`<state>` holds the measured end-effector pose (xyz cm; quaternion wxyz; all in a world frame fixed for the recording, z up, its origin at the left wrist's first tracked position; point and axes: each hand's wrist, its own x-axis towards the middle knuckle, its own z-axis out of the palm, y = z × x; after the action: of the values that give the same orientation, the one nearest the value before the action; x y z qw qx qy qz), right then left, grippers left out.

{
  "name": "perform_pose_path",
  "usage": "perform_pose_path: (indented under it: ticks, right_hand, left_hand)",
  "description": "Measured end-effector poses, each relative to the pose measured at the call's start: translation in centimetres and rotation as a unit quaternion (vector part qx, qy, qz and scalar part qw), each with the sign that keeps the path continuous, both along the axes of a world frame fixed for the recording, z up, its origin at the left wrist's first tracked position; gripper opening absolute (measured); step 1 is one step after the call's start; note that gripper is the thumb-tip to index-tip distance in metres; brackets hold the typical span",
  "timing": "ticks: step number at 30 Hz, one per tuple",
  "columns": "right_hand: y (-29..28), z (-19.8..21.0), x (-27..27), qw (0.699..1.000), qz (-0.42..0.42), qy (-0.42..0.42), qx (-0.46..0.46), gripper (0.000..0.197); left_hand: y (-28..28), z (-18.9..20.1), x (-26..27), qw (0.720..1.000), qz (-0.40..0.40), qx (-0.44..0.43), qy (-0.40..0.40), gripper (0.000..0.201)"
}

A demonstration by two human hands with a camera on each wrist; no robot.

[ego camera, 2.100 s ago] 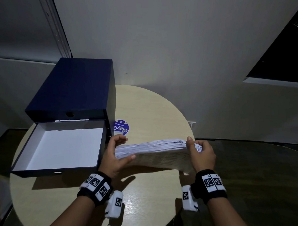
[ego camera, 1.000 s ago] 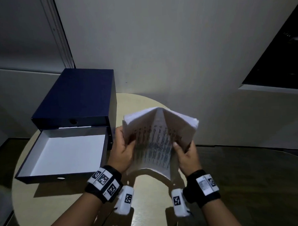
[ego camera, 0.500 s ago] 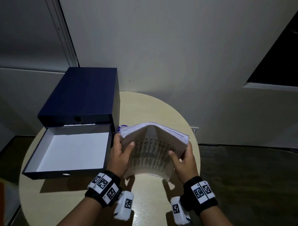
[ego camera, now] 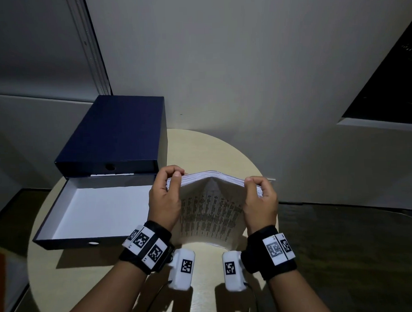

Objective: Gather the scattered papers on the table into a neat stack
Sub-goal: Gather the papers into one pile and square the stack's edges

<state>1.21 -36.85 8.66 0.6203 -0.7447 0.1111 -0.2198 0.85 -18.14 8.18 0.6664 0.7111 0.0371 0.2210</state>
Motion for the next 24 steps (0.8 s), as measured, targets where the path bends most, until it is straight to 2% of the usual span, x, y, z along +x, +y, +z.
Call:
perform_pose_path:
  ticks: [2, 4, 6, 10, 13, 16, 18, 24]
  right_hand:
    - [-0.4, -0.3, -0.1, 0.999, 0.041, -0.022, 0.014, 0.010]
    - [-1.0, -1.2, -0.8, 0.995, 0.099, -0.021, 0.008, 0.038]
    - [-1.5, -2.8, -1.8, 0.991, 0.133, 0.023, -0.022, 0.049]
    - [-1.0, -3.7, -3.0, 0.984, 0.145, 0.096, -0.030, 0.039]
    - [-0.5, -2.5, -2.6, 0.988, 0.138, 0.063, -0.008, 0.043]
    - [-0.8, -2.2, -2.5, 0.992, 0.123, 0.036, -0.004, 0.051]
    - [-1.0, -2.9, -2.9, 0.989, 0.127, 0.064, -0.032, 0.056]
    - [-0.7, -4.0, -3.0, 0.985, 0.138, 0.098, -0.037, 0.047]
  left_hand:
    - [0.5, -0.5, -0.3, 0.999, -0.039, -0.022, -0.019, 0.024]
    - [1.3, -2.0, -0.8, 0.995, -0.090, -0.037, -0.008, 0.041]
    - [1.9, -3.7, -1.5, 0.994, -0.106, -0.011, 0.033, 0.045]
    - [1.7, -5.0, -2.1, 0.986, -0.129, 0.035, 0.100, 0.045]
    - [1.2, -4.0, -2.2, 0.987, -0.127, 0.041, 0.093, 0.046]
    - [1.4, -3.5, -2.4, 0.991, -0.111, 0.029, 0.067, 0.038]
    - [1.7, -3.9, -2.5, 0.991, -0.101, 0.038, 0.081, 0.037]
    - [1.6, -4.7, -2.3, 0.985, -0.128, 0.034, 0.107, 0.042]
